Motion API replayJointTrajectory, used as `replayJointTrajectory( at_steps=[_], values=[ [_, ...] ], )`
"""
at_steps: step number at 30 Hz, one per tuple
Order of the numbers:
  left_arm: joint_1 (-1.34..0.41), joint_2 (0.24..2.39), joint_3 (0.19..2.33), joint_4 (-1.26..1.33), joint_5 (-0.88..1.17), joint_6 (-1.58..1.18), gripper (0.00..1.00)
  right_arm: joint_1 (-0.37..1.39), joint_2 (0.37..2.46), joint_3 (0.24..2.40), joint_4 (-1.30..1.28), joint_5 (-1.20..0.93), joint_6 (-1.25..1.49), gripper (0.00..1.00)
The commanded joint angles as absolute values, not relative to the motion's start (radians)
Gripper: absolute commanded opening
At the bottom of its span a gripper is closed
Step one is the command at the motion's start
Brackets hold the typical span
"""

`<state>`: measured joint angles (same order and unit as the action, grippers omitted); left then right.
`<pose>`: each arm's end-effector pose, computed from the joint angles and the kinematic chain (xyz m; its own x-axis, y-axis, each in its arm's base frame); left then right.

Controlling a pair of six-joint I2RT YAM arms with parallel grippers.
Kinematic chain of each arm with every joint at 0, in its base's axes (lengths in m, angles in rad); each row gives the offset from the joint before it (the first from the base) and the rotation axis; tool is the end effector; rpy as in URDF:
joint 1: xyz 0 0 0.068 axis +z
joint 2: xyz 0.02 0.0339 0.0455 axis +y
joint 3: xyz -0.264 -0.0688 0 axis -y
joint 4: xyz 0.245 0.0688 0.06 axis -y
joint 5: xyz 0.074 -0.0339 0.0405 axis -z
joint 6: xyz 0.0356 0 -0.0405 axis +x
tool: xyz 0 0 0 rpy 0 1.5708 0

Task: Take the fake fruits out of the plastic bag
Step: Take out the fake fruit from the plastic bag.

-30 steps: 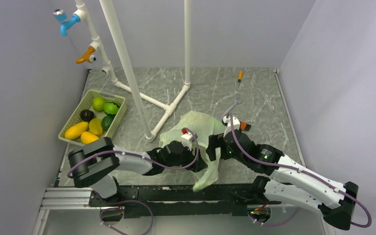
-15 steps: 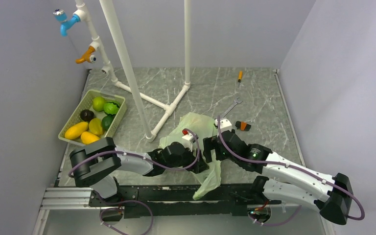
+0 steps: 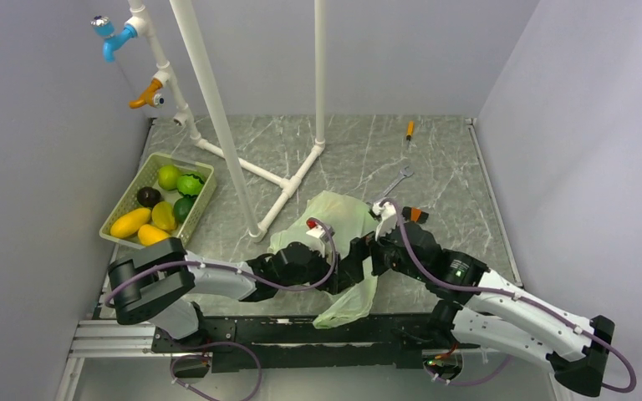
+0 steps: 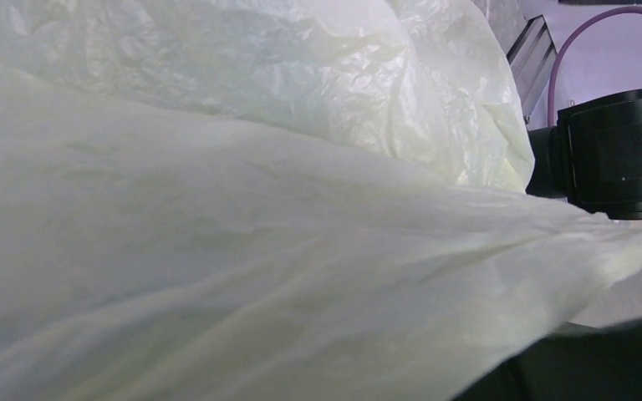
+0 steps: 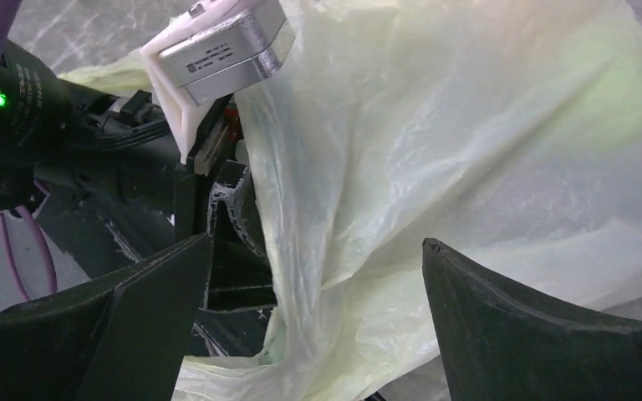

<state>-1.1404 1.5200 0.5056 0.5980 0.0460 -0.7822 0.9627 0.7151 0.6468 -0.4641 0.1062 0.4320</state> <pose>0.1183 -0.2616 0.1565 -0.7720 -0.0061 -0.6356 0.5375 0.5276 -0.6578 0.0965 0.1320 0.2742 -0.5832 -0.1091 -0.8050 -0.5723 0.7584 0.3119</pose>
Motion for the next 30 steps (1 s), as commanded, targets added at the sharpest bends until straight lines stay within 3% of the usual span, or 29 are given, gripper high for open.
replayJointTrajectory(
  at_steps=[1, 4, 6, 8, 12, 19, 30],
  values=[
    [-1.146, 1.470, 0.483, 0.583, 0.006, -0.775, 0.75, 0.967, 0.765, 0.689, -0.449, 0.027, 0.365, 0.99],
    [-1.146, 1.430, 0.456, 0.565, 0.003, -0.772, 0.75, 0.965, 0.790, 0.691, -0.444, 0.045, 0.371, 0.99],
    [-1.147, 1.396, 0.436, 0.549, -0.025, -0.770, 0.76, 0.967, 0.816, 0.693, -0.439, 0.069, 0.380, 0.91],
    [-1.146, 1.362, 0.416, 0.535, -0.043, -0.769, 0.77, 0.966, 0.844, 0.699, -0.448, 0.114, 0.396, 0.71],
    [-1.146, 1.298, 0.389, 0.526, -0.066, -0.754, 0.81, 0.966, 0.852, 0.704, -0.513, 0.290, 0.474, 0.01],
    [-1.147, 1.350, 0.508, 0.531, -0.021, -0.679, 0.84, 0.967, 0.652, 0.704, -0.608, 0.380, 0.566, 0.00],
    [-1.139, 1.517, 0.720, 0.471, -0.084, -0.582, 0.80, 0.966, 0.597, 0.708, -0.654, 0.343, 0.605, 0.00]
  ],
)
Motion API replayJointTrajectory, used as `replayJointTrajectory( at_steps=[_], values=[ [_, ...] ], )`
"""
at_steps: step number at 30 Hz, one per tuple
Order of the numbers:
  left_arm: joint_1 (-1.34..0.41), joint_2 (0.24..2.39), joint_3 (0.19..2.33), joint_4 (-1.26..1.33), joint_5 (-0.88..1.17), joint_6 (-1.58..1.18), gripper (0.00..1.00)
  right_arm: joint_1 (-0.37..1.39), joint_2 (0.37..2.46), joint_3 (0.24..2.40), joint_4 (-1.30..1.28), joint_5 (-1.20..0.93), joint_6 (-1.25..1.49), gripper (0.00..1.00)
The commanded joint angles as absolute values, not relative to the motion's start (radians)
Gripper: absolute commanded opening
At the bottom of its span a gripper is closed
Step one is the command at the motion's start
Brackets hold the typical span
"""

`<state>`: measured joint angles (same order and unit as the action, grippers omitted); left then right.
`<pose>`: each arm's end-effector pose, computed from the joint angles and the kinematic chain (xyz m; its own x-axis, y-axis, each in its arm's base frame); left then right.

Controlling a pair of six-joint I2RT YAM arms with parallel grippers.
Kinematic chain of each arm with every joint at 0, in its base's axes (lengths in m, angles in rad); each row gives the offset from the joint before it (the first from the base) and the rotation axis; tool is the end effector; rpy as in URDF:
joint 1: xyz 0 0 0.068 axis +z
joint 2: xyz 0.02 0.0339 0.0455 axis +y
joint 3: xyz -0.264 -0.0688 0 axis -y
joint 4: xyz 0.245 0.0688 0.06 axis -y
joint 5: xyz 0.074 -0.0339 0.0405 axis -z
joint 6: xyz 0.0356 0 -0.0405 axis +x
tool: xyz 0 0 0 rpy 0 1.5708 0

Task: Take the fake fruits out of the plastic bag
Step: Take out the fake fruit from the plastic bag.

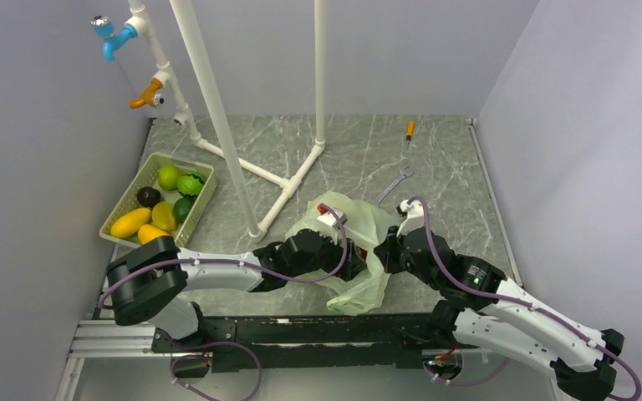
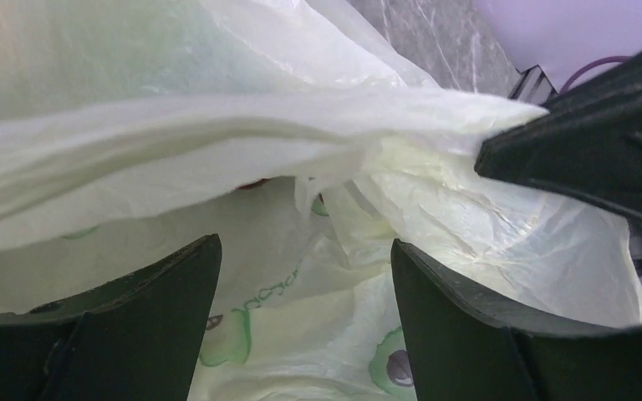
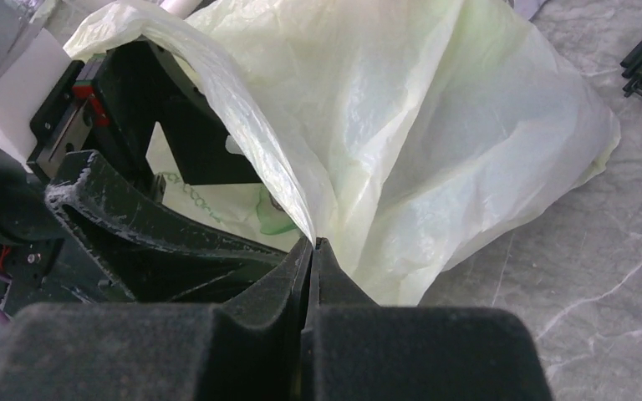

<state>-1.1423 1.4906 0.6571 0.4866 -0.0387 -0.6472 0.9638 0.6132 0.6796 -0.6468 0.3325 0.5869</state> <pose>0.1305 -0.2823 0.1984 -0.6516 -0.0236 -0.7582 0.6279 0.5441 -0.5565 0.0863 0.1039 0.2825 -0.6042 0.0477 -0.7954 -0.3436 0.8850 0.3141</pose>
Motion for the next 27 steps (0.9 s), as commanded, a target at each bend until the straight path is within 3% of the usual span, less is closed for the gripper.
replayJointTrajectory(
  at_steps=[1, 16, 27],
  values=[
    [-1.136, 1.529, 0.731, 0.466, -0.094, -0.574, 0.80, 0.966, 0.598, 0.708, -0.653, 0.341, 0.603, 0.00],
    [-1.085, 1.759, 0.812, 0.673, -0.110, -0.518, 0.83, 0.966, 0.584, 0.749, -0.635, 0.344, 0.587, 0.00],
    [-1.074, 1.911, 0.918, 0.772, -0.113, -0.569, 0.92, 0.967, 0.577, 0.750, -0.624, 0.340, 0.578, 0.00]
  ],
)
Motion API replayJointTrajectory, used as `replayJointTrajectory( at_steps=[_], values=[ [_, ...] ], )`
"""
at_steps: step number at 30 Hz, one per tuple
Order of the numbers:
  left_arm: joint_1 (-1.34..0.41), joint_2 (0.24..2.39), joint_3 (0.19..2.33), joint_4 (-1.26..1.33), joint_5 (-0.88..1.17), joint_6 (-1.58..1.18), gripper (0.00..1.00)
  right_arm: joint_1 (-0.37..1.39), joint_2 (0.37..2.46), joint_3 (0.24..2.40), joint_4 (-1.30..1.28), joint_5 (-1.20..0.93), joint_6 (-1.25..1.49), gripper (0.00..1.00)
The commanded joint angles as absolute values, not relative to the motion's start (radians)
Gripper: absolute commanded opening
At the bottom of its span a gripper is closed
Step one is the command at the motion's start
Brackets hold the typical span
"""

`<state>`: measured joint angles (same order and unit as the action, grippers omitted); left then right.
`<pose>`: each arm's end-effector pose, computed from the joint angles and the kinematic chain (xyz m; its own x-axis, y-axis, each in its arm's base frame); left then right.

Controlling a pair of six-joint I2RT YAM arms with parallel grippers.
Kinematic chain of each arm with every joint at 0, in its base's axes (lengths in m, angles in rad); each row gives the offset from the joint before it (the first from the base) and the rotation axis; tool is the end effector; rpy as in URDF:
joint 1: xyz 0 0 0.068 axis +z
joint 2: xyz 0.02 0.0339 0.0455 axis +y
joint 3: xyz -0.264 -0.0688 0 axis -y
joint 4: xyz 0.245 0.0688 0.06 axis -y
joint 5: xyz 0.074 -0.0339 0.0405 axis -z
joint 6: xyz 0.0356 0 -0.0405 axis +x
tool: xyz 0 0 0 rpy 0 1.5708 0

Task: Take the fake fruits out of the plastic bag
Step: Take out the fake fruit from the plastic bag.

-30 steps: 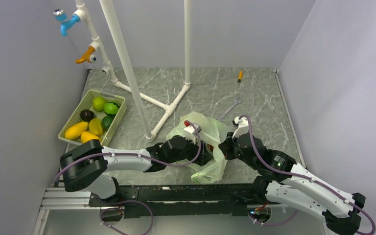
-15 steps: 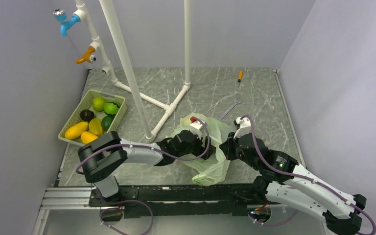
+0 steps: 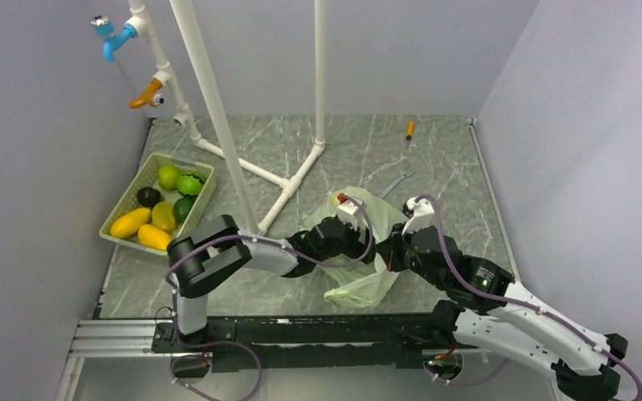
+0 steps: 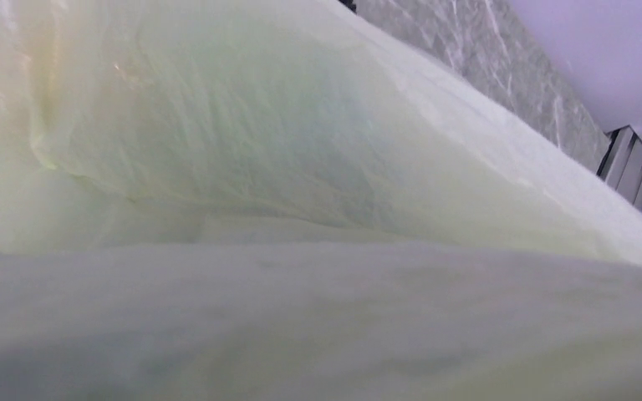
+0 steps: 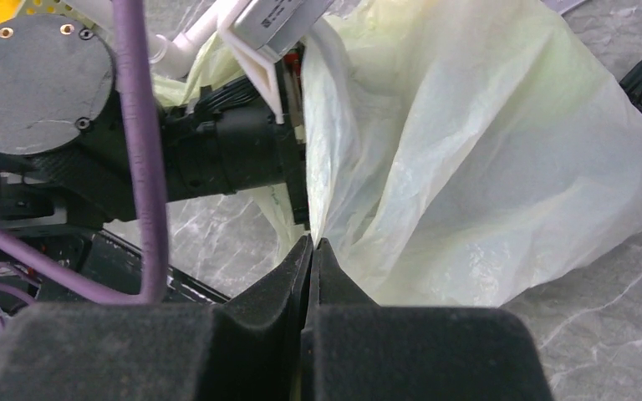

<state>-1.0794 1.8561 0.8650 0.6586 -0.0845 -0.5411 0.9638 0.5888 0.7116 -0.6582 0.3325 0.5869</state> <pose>0.1830 -0.3355 0.1590 -0.5651 -0.0317 -0.8244 0.6414 0.6115 -0.4633 0.0830 0.0992 0.2948 -0.5836 0.0773 -0.8084 -0.3520 0.8730 0.3376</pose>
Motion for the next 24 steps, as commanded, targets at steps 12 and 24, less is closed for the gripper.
replayJointTrajectory(
  at_steps=[12, 24],
  values=[
    [-1.071, 1.958, 0.881, 0.940, -0.160, -0.675, 0.94, 0.966, 0.601, 0.753, -0.534, 0.230, 0.516, 0.00],
    [-1.106, 1.747, 0.656, 0.875, -0.262, -0.676, 0.94, 0.967, 0.641, 0.759, -0.296, -0.078, 0.483, 0.00]
  ],
)
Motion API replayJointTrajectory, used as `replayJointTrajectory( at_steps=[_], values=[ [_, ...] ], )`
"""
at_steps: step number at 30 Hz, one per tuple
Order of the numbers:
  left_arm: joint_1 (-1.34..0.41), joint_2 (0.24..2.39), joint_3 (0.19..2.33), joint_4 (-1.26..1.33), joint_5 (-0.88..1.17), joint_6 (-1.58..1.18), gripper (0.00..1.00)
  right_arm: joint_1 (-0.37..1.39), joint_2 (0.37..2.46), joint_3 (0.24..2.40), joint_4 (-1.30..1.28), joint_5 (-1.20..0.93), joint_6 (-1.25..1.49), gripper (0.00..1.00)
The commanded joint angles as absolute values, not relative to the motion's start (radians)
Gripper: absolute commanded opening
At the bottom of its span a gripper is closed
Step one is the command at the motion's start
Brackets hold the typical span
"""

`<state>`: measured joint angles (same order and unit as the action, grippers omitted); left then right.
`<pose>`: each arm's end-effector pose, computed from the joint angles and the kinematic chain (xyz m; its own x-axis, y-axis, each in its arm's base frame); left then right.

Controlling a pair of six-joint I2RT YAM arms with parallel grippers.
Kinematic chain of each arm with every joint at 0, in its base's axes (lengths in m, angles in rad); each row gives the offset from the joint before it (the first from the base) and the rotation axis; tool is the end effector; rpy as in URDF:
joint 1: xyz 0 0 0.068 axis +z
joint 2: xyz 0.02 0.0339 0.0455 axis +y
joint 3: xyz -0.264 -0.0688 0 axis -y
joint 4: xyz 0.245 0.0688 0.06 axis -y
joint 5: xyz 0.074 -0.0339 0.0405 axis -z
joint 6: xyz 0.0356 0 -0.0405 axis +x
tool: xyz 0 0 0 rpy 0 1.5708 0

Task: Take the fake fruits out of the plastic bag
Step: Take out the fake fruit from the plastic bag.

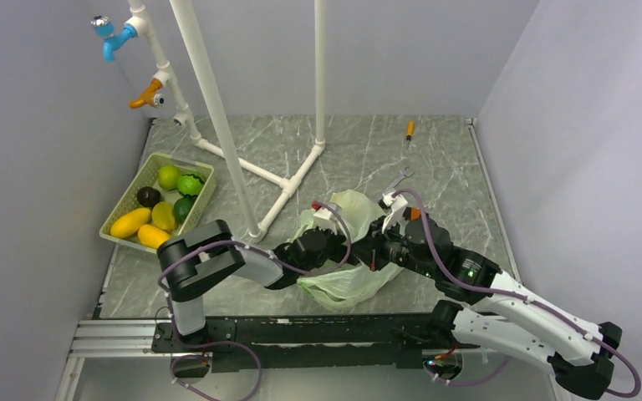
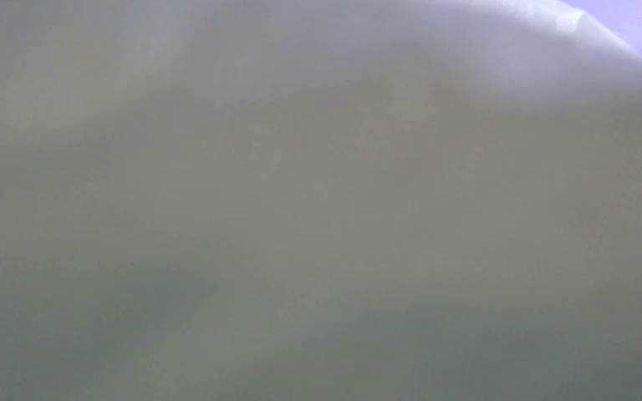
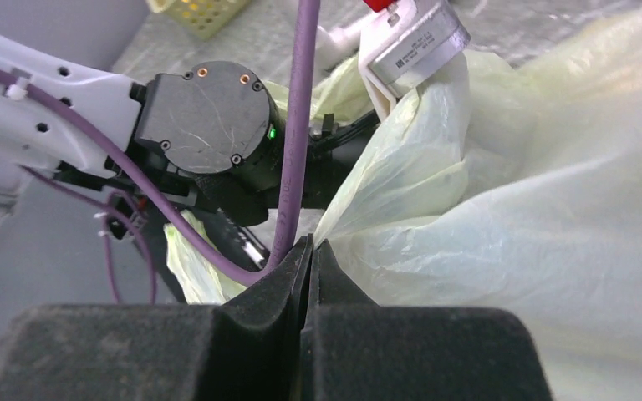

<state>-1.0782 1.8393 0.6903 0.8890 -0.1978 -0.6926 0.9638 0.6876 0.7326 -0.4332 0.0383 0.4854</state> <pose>0.1718 -0.3054 0.1411 -0.5879 -0.2286 -0.7760 0.5181 0.6303 -0.5782 0.0921 0.1302 0.3105 -0.5645 0.0045 -0.8254 -0.6073 0.6749 0.4190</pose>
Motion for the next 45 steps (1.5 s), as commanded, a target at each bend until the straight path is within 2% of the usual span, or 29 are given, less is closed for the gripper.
replayJointTrajectory(
  at_steps=[1, 6, 11, 16, 21, 27, 29, 33, 36, 41, 44, 45],
  values=[
    [-1.112, 1.737, 0.653, 0.866, -0.260, -0.677, 0.94, 0.966, 0.625, 0.753, -0.306, -0.074, 0.486, 0.00],
    [-1.148, 1.748, 0.671, 0.891, -0.236, -0.678, 0.96, 0.966, 0.541, 0.729, -0.407, -0.052, 0.491, 0.00],
    [-1.160, 1.808, 0.785, 0.792, -0.187, -0.630, 0.99, 0.966, 0.479, 0.700, -0.539, 0.018, 0.533, 0.00],
    [-1.189, 1.882, 0.811, 0.809, -0.170, -0.626, 1.00, 0.966, 0.447, 0.676, -0.544, 0.049, 0.545, 0.00],
    [-1.189, 1.982, 0.917, 0.664, -0.176, -0.654, 0.99, 0.966, 0.464, 0.677, -0.592, 0.099, 0.540, 0.00],
    [-1.171, 2.047, 0.951, 0.671, -0.155, -0.708, 0.92, 0.966, 0.481, 0.671, -0.605, 0.120, 0.561, 0.00],
    [-1.160, 2.045, 0.949, 0.646, -0.164, -0.722, 0.86, 0.966, 0.476, 0.670, -0.605, 0.126, 0.564, 0.00],
    [-1.124, 1.996, 0.910, 0.633, -0.128, -0.688, 0.64, 0.967, 0.476, 0.678, -0.599, 0.137, 0.558, 0.00],
    [-1.117, 1.948, 0.897, 0.553, -0.125, -0.667, 0.56, 0.966, 0.479, 0.699, -0.619, 0.156, 0.564, 0.00],
    [-1.123, 1.865, 0.791, 0.589, -0.131, -0.640, 0.45, 0.966, 0.451, 0.680, -0.613, 0.169, 0.570, 0.00],
    [-1.123, 1.801, 0.788, 0.525, -0.137, -0.583, 0.33, 0.966, 0.449, 0.664, -0.605, 0.150, 0.579, 0.00],
    [-1.123, 1.779, 0.788, 0.506, -0.141, -0.576, 0.32, 0.967, 0.456, 0.658, -0.607, 0.143, 0.588, 0.00]
  ],
)
